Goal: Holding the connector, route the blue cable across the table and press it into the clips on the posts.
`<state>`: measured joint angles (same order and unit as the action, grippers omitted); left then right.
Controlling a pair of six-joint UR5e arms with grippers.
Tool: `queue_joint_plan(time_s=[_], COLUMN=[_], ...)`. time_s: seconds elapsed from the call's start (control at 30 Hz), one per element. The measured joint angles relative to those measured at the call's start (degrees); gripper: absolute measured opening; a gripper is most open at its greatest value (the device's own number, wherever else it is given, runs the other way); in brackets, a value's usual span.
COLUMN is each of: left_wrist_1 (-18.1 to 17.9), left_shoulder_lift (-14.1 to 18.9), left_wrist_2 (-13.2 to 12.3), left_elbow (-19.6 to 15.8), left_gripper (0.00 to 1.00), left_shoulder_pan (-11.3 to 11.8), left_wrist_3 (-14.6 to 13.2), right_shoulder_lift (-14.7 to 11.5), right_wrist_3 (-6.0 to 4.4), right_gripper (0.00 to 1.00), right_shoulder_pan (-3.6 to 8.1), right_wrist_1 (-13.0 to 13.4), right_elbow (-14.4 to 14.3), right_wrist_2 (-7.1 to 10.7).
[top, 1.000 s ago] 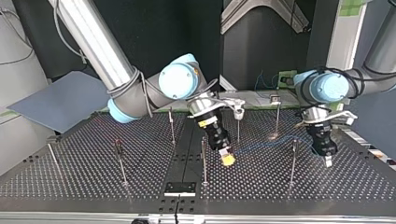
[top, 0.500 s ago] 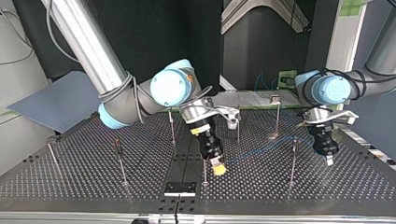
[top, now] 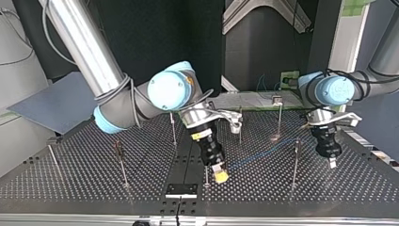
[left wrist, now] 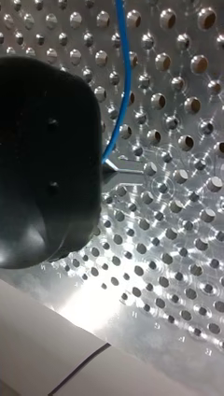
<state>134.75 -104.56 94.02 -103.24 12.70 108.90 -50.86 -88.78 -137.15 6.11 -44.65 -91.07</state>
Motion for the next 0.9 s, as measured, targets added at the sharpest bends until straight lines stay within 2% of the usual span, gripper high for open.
queue_joint_plan(time_s=[0.2,0.47,0.6,0.7,0.9], left_wrist_1=[-0.31,1.39,3.07,4.74,6.48], left_shoulder_lift=[-1.39,-2.01,-1.7,-0.7,2.08], left_wrist_2=[-0.95,-1.06,-0.92,-0.65,-0.18], left_elbow=[0.65,0.85,0.79,-0.11,-2.33], left_gripper=[0.0,0.0,0.0,0.0,0.0], left_shoulder_pan=[0.34,0.59,0.48,0.33,0.47], left_wrist_3=[0.6,0.65,0.36,0.46,2.35], right_shoulder_lift=[0.0,0.0,0.0,-0.01,0.09], right_wrist_3=[0.21,1.78,2.18,2.88,4.12], right_gripper=[0.0,0.0,0.0,0.0,0.0], right_shoulder_pan=[0.0,0.28,0.14,-0.13,-1.07], right_wrist_1=[-2.36,-5.59,-6.09,-6.49,-8.0], right_elbow=[3.16,7.37,7.87,7.93,7.09], right_wrist_2=[-0.12,-1.71,-1.82,-1.98,-4.11])
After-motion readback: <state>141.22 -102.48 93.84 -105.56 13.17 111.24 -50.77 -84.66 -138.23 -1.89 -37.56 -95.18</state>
